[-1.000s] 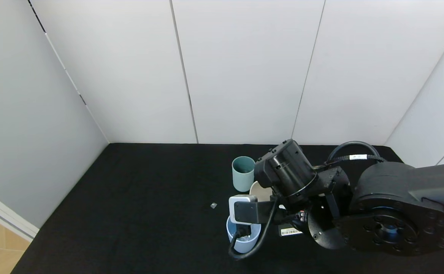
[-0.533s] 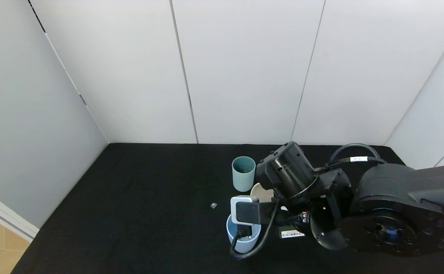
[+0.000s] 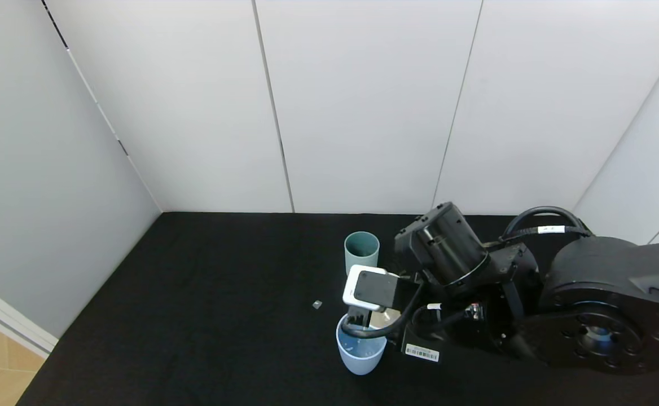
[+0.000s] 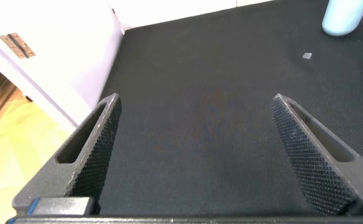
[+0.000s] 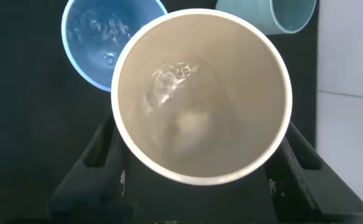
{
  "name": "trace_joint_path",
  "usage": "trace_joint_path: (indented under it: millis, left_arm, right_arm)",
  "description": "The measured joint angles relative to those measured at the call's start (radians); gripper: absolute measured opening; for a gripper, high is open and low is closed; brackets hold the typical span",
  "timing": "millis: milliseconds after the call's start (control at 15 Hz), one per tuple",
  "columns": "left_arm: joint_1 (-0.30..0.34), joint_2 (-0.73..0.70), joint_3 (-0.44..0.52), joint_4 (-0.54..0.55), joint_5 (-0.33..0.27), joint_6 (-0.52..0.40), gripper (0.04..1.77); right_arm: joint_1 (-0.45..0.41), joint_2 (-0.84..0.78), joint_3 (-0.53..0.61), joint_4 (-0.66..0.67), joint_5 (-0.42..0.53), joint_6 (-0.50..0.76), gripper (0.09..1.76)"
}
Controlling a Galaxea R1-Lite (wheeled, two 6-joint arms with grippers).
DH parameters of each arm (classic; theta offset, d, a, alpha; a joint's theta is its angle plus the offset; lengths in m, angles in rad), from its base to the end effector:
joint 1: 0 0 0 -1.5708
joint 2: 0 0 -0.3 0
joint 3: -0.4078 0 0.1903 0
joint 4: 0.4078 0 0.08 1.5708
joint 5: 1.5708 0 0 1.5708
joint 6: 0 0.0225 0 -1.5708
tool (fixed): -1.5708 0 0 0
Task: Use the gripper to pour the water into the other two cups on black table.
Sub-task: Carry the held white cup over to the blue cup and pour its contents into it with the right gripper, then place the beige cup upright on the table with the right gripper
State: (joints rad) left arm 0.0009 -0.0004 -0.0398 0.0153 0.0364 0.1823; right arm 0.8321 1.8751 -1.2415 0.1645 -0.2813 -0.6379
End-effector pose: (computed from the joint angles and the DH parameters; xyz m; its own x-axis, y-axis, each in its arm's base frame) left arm -0.0260 0.0008 0.0849 0.9990 0.0373 0.0249 -0.0412 0.9827 0.1803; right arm 0.2378 0.2518 0.1709 0.6568 0.3089 -0.6879 -0.7529 0.3195 -0.5754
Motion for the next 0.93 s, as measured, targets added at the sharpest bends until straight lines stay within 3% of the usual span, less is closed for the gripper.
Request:
trace_joint_path:
  millis: [467, 933]
  left_arm:
    - [0.000, 0.000, 0.000, 0.000, 0.000, 0.000, 1.72]
    - [0.000, 0.000, 0.000, 0.000, 0.000, 0.000, 1.72]
  right_arm:
    - [-0.165, -0.121, 0.120, -0.064, 0.249, 0.139, 1.26]
    - [-0.466, -0.196, 0.380, -0.405, 0.507, 0.200, 1.26]
